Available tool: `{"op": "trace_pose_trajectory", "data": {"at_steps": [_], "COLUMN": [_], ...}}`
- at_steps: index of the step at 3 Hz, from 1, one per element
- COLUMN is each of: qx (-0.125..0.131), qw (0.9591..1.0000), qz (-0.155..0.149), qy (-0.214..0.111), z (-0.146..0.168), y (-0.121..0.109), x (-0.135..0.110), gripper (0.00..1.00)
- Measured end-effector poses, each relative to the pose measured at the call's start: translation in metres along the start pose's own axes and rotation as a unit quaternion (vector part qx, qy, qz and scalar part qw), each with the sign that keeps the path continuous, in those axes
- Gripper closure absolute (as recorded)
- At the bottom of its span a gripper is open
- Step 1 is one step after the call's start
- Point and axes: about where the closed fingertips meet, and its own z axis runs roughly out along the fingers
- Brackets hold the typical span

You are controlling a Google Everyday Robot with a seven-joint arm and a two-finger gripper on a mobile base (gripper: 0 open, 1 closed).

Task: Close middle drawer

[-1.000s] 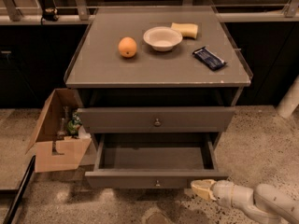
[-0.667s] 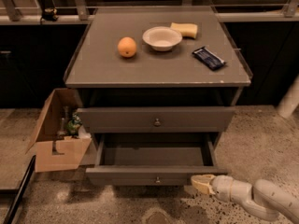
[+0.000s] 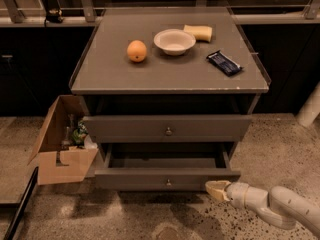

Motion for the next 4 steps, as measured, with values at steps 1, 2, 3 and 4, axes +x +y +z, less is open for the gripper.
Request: {"op": "trace_pose_trajectory", "data": {"at_steps": [1, 2, 3, 4], "qx": [0.0, 0.031, 0.03, 0.03], "qw": [1.0, 0.999, 0.999, 0.9988], "qz": [0.0, -0.024, -0.029, -0.038], "qy": [0.0, 0.022, 0.019, 0.008], "z": [0.0, 0.016, 0.025, 0.036], "y": [0.0, -0.031, -0.037, -0.047], "x": [0.0, -0.032, -0.037, -0.051], "gripper": [1.0, 1.0, 1.0, 0.85]}}
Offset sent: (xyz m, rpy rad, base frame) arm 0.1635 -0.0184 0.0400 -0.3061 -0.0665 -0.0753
